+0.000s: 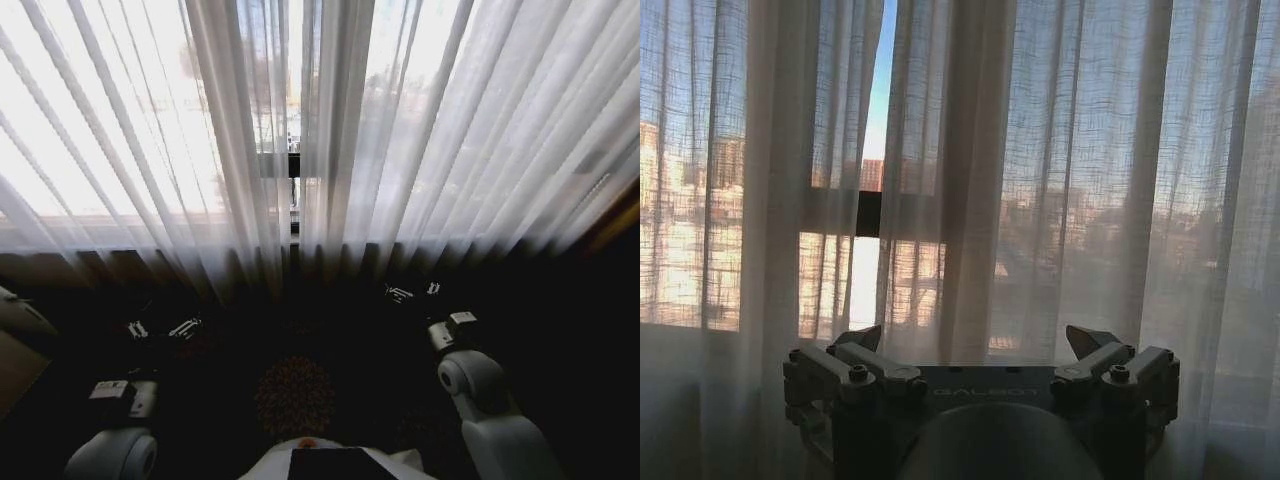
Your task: Open the curtains by pulling them apart, changing their state from closed to fully open.
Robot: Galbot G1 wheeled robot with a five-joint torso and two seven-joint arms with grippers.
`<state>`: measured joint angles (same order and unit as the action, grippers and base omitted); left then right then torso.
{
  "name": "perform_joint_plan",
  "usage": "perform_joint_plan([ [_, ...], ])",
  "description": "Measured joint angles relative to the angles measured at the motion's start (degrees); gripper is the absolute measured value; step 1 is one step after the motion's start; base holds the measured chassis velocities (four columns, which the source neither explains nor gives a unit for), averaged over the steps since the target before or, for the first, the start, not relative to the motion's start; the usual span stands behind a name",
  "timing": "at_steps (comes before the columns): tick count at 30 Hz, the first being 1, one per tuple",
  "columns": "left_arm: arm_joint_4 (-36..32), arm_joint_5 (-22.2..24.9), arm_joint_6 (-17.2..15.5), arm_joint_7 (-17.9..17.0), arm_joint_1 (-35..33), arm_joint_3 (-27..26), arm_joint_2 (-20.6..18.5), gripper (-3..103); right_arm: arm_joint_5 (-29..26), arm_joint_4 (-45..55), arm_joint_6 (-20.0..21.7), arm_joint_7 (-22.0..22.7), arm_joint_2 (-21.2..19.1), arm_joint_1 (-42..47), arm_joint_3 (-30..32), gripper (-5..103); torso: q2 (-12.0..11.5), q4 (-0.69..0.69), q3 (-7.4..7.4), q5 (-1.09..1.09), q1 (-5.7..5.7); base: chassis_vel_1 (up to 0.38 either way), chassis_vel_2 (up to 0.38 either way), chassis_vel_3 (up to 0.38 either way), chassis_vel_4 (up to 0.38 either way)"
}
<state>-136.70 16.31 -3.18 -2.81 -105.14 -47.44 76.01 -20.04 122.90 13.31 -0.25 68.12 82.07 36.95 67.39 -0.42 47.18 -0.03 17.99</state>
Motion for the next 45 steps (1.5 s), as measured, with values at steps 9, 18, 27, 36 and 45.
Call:
perform_joint_plan([
  [9, 0.34, -0.29, 0.58, 0.09, 0.17, 0.09, 0.05, 100, 0.60, -0.88, -0.65, -0.48, 0.52, -0.29, -0.98, 100, 0.00, -0.03, 0.00, 0.08, -0.01, -0.072, 0.014, 0.071, -0.019],
  [18, 0.89, -0.27, 1.51, 0.05, 0.09, -0.24, 0.03, 100, 0.82, -0.97, -0.67, -0.72, 0.63, -0.51, -1.28, 100, 0.00, -0.01, 0.01, 0.03, -0.01, -0.142, 0.223, 0.137, -0.203],
  [27, 1.07, -0.39, 1.67, 0.05, 0.19, 0.10, 0.17, 100, 0.87, -1.22, -0.69, -0.78, 0.57, -0.60, -1.39, 100, -0.01, -0.01, 0.01, 0.05, -0.01, -0.274, 0.332, 0.271, -0.311],
  [36, 1.11, -0.67, 1.85, 0.05, 0.19, 0.17, 0.28, 100, 1.29, -1.64, -0.89, -1.13, 0.69, -1.00, -1.98, 100, -0.01, -0.01, 0.00, 0.04, -0.01, -0.361, 0.369, 0.347, -0.369],
  [45, 1.39, -0.81, 1.89, 0.05, 0.27, 0.38, 0.37, 100, 1.94, -2.09, -0.91, -1.30, 0.77, -0.99, -1.98, 100, -0.04, -0.03, 0.03, 0.04, 0.08, -0.225, 0.321, 0.230, -0.312],
])
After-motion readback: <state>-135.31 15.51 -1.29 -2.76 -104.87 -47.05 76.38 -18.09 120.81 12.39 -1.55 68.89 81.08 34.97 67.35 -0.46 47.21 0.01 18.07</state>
